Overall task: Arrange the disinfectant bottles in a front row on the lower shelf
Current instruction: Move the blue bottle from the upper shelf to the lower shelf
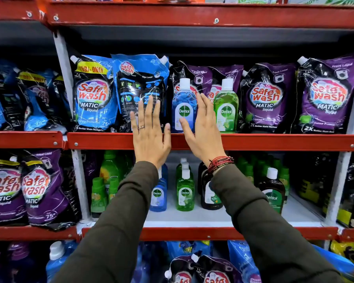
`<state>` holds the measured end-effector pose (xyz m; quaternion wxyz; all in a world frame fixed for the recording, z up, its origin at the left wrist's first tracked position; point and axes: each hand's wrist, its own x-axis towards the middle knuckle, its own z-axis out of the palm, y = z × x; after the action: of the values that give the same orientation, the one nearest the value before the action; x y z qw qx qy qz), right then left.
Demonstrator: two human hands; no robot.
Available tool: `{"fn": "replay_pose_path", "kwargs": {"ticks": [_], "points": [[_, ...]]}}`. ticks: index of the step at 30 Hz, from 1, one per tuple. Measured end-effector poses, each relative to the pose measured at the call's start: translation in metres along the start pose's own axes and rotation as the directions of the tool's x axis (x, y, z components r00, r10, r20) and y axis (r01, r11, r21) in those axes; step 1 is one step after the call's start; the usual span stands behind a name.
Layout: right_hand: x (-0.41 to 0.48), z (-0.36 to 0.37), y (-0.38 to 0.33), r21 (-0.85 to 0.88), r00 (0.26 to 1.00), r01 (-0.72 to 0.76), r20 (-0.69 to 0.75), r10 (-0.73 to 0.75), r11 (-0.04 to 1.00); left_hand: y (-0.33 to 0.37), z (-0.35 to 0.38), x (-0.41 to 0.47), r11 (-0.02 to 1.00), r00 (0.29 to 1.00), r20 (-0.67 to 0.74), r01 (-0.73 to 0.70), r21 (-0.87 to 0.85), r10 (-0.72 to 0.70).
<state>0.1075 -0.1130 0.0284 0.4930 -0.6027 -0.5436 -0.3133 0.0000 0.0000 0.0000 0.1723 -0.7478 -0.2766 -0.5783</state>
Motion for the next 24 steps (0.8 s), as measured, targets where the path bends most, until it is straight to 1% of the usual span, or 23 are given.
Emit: {"fn": "replay_pose_path", "kwargs": {"ticks": [1,2,5,7,9,12,17,21,24], "points": [[0.004,0.002,-0.001,0.046,0.999,-0.048,0.023,0.047,0.998,-0.006,0.001,0.0,1.0,1.0,0.01,0.026,0.016,-0.026],[0.009,0.003,-0.001,0.089,0.99,-0.121,0.079,0.114,0.989,-0.011,0.001,0.001,0.999,0.998,0.024,0.05,0.019,-0.05],[0.025,0.007,0.001,0.158,0.923,-0.333,0.257,0.287,0.93,-0.026,0.012,-0.003,0.998,0.996,0.069,0.054,0.038,-0.056],[0.033,0.009,0.005,0.16,0.882,-0.414,0.316,0.351,0.896,-0.028,0.016,-0.005,0.998,0.996,0.082,0.039,0.049,-0.043],[0.039,0.008,0.009,0.155,0.855,-0.463,0.337,0.394,0.873,-0.029,0.018,-0.005,0.998,0.997,0.07,0.033,0.056,-0.036],[0.043,0.009,0.013,0.197,0.852,-0.494,0.304,0.426,0.847,-0.029,0.018,-0.005,0.998,0.997,0.071,0.037,0.057,-0.041],[0.044,0.007,0.011,0.273,0.864,-0.493,0.265,0.428,0.826,-0.03,0.018,-0.005,0.998,0.997,0.072,0.031,0.05,-0.035],[0.051,-0.004,0.003,0.341,0.889,-0.456,0.209,0.407,0.822,-0.029,0.017,-0.006,0.998,0.996,0.087,0.031,0.05,-0.035],[0.056,-0.012,-0.005,0.385,0.895,-0.445,0.197,0.4,0.808,-0.03,0.016,-0.005,0.999,0.995,0.095,0.031,0.043,-0.035]]}}
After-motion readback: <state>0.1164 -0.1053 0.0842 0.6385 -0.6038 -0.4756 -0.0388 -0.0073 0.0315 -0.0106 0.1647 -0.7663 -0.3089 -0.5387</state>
